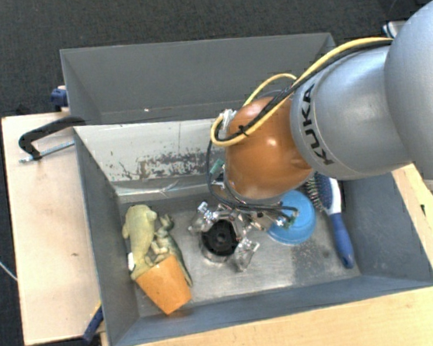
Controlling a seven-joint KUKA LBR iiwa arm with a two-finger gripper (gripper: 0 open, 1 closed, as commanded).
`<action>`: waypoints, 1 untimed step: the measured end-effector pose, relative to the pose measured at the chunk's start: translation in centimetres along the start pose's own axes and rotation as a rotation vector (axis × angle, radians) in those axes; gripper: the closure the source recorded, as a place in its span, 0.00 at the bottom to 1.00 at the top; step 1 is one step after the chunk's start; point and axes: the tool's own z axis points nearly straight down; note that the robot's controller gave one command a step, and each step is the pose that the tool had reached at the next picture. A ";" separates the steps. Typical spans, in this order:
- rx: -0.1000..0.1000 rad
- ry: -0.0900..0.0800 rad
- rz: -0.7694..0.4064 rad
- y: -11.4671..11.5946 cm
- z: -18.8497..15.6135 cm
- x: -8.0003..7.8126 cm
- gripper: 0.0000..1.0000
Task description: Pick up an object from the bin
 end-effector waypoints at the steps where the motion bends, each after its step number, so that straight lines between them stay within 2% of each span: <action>1: 0.003 -0.007 -0.001 0.0 -0.3 -0.3 1.00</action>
Offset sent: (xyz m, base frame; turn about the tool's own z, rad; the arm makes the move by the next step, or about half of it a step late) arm 0.0000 0.0000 0.0000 0.0000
